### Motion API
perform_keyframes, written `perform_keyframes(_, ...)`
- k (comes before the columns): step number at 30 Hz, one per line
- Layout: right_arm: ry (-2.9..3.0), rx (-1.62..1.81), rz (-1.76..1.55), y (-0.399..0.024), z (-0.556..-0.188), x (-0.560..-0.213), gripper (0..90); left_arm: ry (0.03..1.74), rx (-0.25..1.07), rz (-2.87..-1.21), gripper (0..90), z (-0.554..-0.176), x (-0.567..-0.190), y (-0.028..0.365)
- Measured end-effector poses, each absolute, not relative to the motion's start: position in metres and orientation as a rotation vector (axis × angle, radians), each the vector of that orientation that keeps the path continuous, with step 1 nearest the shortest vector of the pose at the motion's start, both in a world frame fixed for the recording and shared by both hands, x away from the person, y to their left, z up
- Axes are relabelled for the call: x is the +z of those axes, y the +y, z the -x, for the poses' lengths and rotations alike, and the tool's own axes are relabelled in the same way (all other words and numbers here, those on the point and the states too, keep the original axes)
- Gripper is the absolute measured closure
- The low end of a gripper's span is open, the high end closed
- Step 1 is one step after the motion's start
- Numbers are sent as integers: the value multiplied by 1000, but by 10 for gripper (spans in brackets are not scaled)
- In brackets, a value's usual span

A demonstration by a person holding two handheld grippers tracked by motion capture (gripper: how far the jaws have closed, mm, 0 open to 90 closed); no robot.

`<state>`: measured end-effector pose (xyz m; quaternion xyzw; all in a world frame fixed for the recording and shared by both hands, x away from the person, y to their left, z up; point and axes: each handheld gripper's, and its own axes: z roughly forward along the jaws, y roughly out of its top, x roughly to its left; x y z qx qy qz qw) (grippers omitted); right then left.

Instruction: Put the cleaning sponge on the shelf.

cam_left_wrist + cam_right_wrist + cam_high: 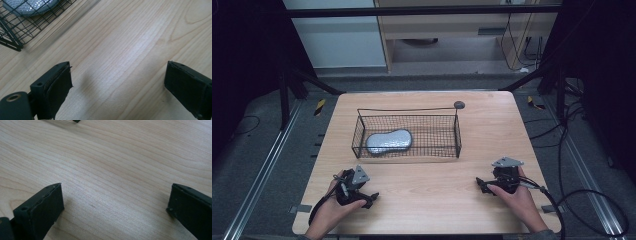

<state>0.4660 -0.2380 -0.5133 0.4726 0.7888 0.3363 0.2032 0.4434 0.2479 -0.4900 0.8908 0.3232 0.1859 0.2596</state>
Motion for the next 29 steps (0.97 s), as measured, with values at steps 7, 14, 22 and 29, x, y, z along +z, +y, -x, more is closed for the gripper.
perform_keyframes(7, 2201, 939, -1318, -238, -466, -513, 4, 864, 505, -2387, 53, -448, -493, 252)
perform_keyframes(14, 2201, 939, -1321, -238, -466, -513, 4, 878, 468, -2359, 22, -453, -496, 257)
perform_keyframes(22, 2201, 940, -1320, -238, -466, -513, 4, 879, 381, -2256, 0, -460, -507, 271)
perform_keyframes(29, 2201, 939, -1319, -238, -466, -513, 4, 871, 389, -2226, 0, -464, -509, 275)
